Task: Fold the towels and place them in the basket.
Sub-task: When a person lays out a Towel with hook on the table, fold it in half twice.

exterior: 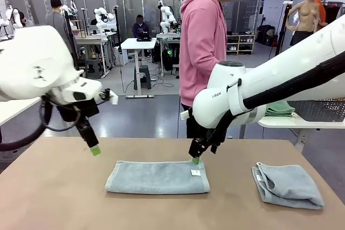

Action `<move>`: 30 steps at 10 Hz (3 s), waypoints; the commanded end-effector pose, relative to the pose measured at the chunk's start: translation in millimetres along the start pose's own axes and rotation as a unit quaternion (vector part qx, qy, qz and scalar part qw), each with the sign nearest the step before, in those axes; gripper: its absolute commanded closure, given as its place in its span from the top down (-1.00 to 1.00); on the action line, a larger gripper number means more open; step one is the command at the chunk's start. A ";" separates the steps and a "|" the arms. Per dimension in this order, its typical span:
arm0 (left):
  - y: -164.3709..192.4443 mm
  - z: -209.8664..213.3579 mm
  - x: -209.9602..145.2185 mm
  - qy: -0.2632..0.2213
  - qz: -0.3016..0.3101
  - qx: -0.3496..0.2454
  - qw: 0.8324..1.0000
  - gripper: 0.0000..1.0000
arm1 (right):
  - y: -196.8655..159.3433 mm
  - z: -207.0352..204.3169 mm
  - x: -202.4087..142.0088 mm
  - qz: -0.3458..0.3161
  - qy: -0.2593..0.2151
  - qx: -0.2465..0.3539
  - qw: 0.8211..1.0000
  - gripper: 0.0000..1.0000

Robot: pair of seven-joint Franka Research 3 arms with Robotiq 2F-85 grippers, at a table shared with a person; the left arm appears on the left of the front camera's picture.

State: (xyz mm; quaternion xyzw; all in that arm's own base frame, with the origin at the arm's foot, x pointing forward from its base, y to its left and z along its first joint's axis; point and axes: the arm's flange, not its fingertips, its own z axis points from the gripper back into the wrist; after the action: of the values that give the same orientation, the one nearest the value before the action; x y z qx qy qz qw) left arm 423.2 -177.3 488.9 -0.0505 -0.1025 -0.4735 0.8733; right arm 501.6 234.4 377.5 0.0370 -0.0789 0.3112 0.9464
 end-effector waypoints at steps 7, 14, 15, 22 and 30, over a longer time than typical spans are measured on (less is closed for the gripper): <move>5.2 -16.3 17.2 0.005 -0.004 -0.011 1.000 1.00 | 1.4 0.4 -0.6 -0.001 0.004 -0.001 1.000 0.79; -20.9 144.0 -35.9 0.050 0.011 -0.074 0.996 1.00 | 24.1 -33.6 -7.6 -0.237 -0.053 -0.011 0.970 0.67; -32.2 174.1 -49.5 0.057 0.016 -0.070 0.996 1.00 | 24.3 -31.2 -7.8 -0.249 -0.029 -0.013 0.968 0.67; -127.3 299.4 -114.3 0.049 0.015 0.025 0.998 1.00 | 5.0 -54.0 5.9 -0.293 0.061 -0.009 0.954 0.67; -138.1 308.0 -118.2 0.031 0.001 0.026 0.999 1.00 | -15.8 -89.3 14.6 -0.278 0.084 -0.006 0.957 0.67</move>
State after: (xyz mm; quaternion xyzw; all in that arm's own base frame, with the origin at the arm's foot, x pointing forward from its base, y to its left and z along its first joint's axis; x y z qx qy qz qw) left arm 205.0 -101.5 759.3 -0.0195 -0.0853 -0.4685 0.8791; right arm 527.5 240.8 293.1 0.0321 0.0077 0.0266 0.9991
